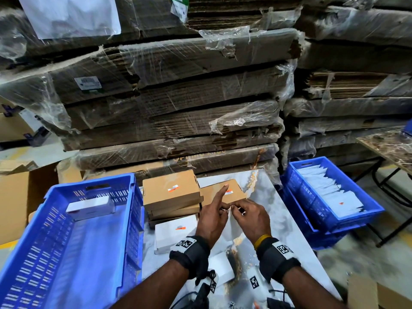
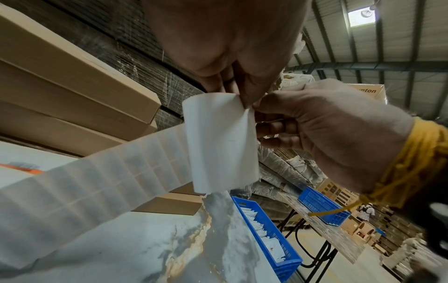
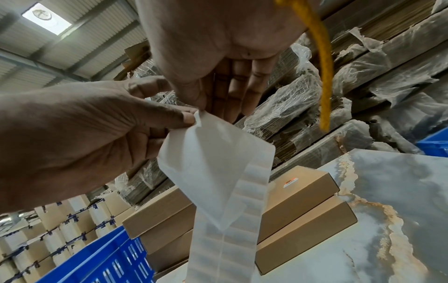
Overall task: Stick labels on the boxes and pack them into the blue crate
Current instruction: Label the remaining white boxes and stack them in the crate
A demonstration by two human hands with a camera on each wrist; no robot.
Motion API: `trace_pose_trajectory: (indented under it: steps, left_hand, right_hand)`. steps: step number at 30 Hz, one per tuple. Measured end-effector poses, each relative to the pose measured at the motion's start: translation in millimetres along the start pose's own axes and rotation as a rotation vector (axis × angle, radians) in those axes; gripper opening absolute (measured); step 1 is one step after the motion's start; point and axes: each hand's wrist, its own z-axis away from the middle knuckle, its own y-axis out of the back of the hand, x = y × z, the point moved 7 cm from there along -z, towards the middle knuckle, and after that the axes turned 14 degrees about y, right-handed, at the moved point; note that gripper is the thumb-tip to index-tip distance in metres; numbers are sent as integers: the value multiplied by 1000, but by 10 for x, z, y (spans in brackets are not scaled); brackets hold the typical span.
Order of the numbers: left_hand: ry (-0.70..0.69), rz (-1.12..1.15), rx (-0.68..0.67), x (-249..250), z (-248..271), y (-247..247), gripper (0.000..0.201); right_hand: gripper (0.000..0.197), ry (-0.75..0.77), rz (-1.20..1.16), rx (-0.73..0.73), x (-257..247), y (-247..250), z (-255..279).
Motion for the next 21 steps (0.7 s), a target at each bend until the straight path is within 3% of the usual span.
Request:
trace_pose_trajectory:
  steps: [9,15,21]
  left_hand:
    - [34,84,-6,-83,-46,-73,61]
    - [18,200,-36,-94,-62,-149,48]
    - [167,272,-51,-200,-187,-315,52]
  right_hand:
    - [6,-193,-228,78,220,-18,54]
    - [18,-417,-458,162,470,11,141]
    - [15,-573,-606,265,657,119,223]
